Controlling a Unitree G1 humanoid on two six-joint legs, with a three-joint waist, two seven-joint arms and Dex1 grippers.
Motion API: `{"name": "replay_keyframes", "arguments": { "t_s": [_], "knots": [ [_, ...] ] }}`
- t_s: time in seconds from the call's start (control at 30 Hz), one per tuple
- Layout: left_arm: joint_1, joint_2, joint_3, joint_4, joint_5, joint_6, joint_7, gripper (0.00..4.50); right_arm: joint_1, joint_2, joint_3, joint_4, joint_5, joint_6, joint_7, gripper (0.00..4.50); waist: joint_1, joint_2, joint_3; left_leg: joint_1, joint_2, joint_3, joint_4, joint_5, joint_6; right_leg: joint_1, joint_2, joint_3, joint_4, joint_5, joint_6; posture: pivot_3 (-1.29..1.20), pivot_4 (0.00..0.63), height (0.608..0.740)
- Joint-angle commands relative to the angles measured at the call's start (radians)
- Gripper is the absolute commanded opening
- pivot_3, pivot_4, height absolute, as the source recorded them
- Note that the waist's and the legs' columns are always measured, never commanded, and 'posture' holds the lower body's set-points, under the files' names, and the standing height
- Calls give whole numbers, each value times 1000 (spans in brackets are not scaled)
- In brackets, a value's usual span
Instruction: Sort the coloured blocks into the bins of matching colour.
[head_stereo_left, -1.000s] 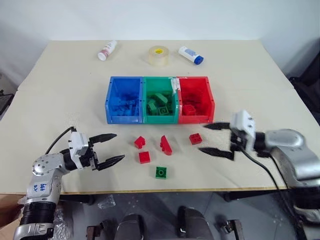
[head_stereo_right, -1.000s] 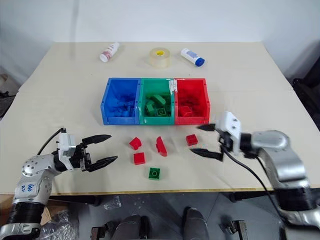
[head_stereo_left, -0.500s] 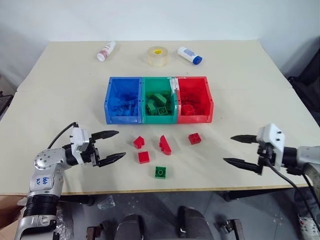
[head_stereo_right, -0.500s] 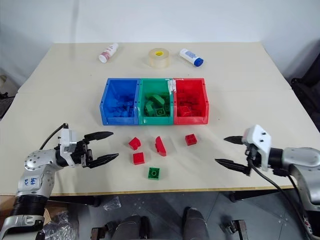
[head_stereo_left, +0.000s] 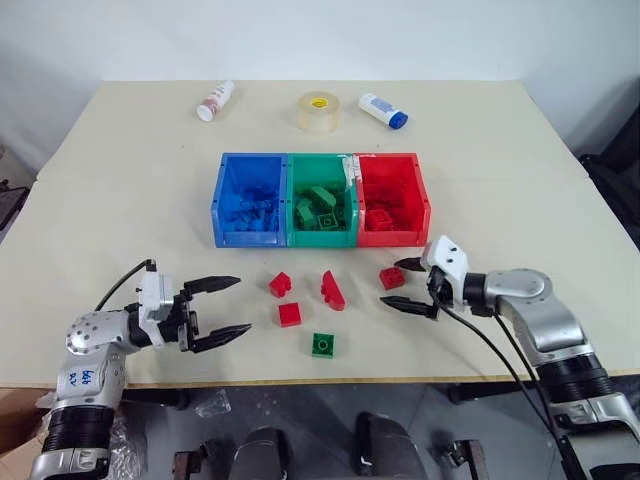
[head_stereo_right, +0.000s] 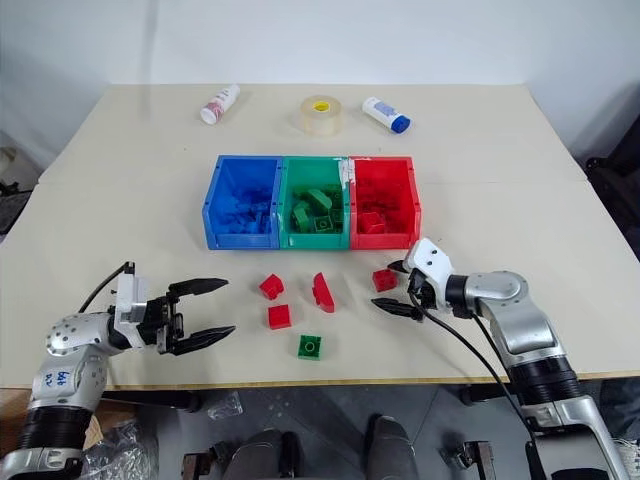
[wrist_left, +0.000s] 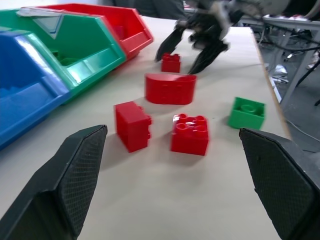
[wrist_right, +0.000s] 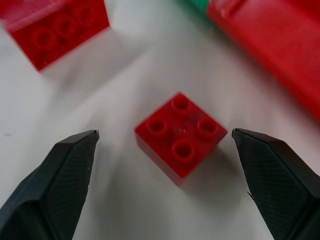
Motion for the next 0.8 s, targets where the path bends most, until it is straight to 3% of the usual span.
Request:
{"name": "replay_keyframes", "arguments": {
  "t_s": [0.03,0.17,0.4,0.6,0.8],
  "knots": [
    [31,9,32,-48,-29,-3,5,4500,0,1,-23,-36,15,-3,-8,3266,0,0,0,0,0,0,0,0,0,0,0,0,0,0,0,0,150,740],
    [38,4,30,-57,-26,-2,12,4500,4,4,-37,-74,29,8,-17,2071,1,0,0,0,0,0,0,0,0,0,0,0,0,0,0,0,150,740],
    [7,-2,18,-29,-17,-6,10,4500,-64,28,-90,-152,79,50,-77,2074,0,0,0,0,0,0,0,0,0,0,0,0,0,0,0,0,150,740],
    [-53,-10,-4,24,-3,-12,-1,4500,-284,76,-110,79,33,2,-163,2074,-4,0,0,0,0,0,2,0,0,-1,0,1,3,0,0,0,150,740],
    [-94,-18,-18,58,3,-24,-13,4500,-402,100,-101,276,-13,-119,-167,4105,-3,0,0,-1,0,1,0,0,0,-1,0,0,0,0,0,0,150,740]
  ]
}}
